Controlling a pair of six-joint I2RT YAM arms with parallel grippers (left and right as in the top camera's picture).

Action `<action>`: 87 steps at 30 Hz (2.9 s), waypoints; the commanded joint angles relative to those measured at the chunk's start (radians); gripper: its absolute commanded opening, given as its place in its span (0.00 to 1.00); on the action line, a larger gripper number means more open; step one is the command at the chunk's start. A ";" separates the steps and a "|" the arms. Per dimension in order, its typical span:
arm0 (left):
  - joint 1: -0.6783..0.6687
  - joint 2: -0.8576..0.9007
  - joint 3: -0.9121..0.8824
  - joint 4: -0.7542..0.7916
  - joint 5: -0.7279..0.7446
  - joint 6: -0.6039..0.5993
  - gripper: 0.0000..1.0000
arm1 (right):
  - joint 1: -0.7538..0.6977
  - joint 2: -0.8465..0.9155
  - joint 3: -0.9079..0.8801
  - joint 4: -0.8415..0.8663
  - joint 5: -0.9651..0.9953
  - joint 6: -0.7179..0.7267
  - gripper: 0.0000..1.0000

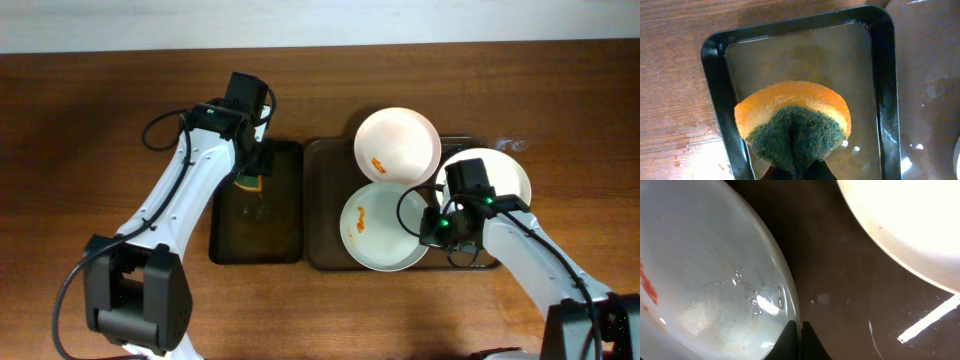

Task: Clean dirty plates on tray and stack at the side
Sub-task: 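Grip the front plate rim with the right gripper and tilt it up, then scrub the tilted plate with the sponge held in the left gripper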

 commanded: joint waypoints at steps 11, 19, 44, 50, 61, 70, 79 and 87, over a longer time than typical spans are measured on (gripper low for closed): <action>-0.003 0.007 -0.006 0.030 0.049 0.024 0.00 | 0.009 0.014 -0.002 -0.024 -0.073 0.023 0.04; -0.064 0.007 -0.006 0.088 0.225 0.109 0.00 | 0.009 0.014 -0.002 -0.035 -0.073 0.023 0.04; -0.332 0.223 -0.010 0.201 0.373 0.045 0.00 | 0.009 0.082 -0.004 0.029 -0.058 0.003 0.04; -0.369 0.289 -0.010 0.209 0.343 0.041 0.00 | 0.009 0.082 -0.004 0.029 -0.058 0.003 0.05; -0.408 0.336 -0.021 0.214 0.476 0.034 0.00 | 0.009 0.082 -0.004 0.026 -0.058 0.003 0.04; -0.334 0.323 0.026 0.196 0.780 0.034 0.00 | 0.009 0.082 -0.004 0.022 -0.058 0.000 0.05; 0.047 0.193 0.141 0.108 0.935 0.034 0.00 | 0.009 0.082 -0.004 0.017 -0.058 0.000 0.10; 0.110 0.190 0.129 -0.107 0.404 0.035 0.00 | 0.009 0.082 -0.004 0.010 -0.058 0.000 0.15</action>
